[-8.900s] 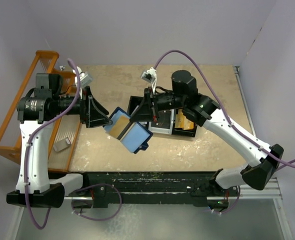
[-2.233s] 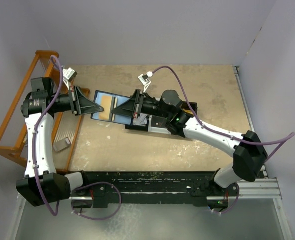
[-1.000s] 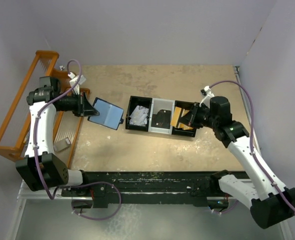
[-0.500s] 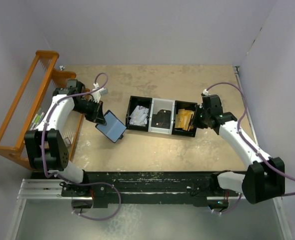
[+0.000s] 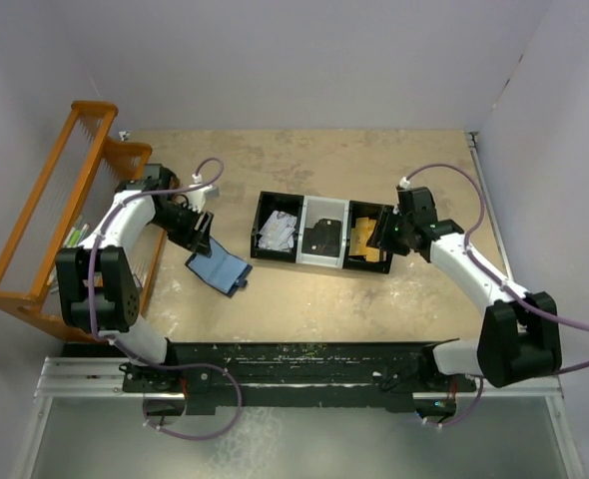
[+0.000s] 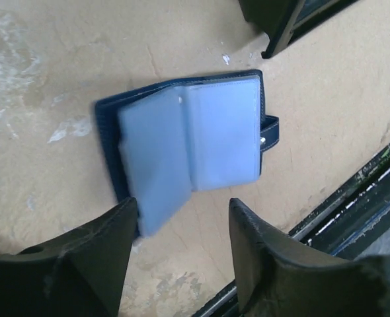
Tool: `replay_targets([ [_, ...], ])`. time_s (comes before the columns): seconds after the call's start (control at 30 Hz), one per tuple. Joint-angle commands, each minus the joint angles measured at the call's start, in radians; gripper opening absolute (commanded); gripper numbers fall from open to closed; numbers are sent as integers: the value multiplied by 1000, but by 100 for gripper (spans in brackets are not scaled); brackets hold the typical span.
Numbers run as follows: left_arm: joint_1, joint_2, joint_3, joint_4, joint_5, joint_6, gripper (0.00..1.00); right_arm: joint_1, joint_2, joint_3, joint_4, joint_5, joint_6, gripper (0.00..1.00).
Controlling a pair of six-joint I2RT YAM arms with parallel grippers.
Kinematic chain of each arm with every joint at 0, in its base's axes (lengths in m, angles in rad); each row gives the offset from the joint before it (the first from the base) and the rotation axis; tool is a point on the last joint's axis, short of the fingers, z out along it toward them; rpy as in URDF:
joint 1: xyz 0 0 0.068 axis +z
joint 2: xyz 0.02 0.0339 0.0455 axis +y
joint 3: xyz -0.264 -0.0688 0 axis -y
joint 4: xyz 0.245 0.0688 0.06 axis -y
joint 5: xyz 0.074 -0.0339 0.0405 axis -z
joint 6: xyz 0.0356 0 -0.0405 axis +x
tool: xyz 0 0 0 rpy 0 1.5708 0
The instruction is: Take the credit cards out of the card holder
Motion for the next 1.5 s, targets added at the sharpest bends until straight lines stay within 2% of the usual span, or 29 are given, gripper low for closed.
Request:
replay_targets([
  [0.0,-2,-91,47,45,-28,-1,63,-3,-92,39,-38,44,-5,58],
  [0.03,-3,-107,62,30,-27,-4,64,-3,-114,40,-52,56,-3,64],
  [0.07,-3,-129,80,17,-27,-6,74,-3,-133,43,-68,68,0,67],
  [0.1,-3,-141,97,5,-28,-8,90,-3,-157,47,-84,80,2,70],
  [0.13,-3,-157,113,-8,-28,-10,99,-3,-181,50,-95,92,4,75],
  [0.2,-3,-184,149,-32,-27,-12,99,-3,-221,64,-130,131,8,84],
  [0.27,-2,-216,173,-41,-27,-23,99,-3,-259,80,-158,177,13,99],
  [0.43,6,-327,134,67,-51,-80,99,-3,-359,79,-179,374,43,100],
  [0.6,11,-533,-146,482,-240,-235,99,-3,-450,-25,-45,703,31,100],
  [0.7,11,-612,-326,659,-305,-276,99,-2,-477,-72,27,760,-47,100],
  [0.77,11,-641,-414,720,-320,-267,99,-3,-483,-90,38,792,-74,99],
  [0.87,11,-661,-537,815,-367,-317,99,-2,-495,-123,47,850,-81,99],
  [0.93,11,-691,-644,935,-385,-336,99,-2,-522,-173,78,931,-62,100],
  [1.03,11,-755,-778,1041,-376,-335,99,-2,-609,-267,140,999,-74,100],
  [1.13,11,-826,-823,1057,-373,-389,99,-3,-788,-369,256,996,-136,100],
  [1.23,11,-907,-897,1088,-385,-420,99,-2,-956,-465,381,889,-299,100],
  [1.43,11,-1048,-1084,1215,-454,-448,99,-2,-1039,-582,448,802,-297,100],
  [1.47,11,-1064,-1104,1233,-464,-451,99,-2,-1043,-609,467,829,-299,100],
])
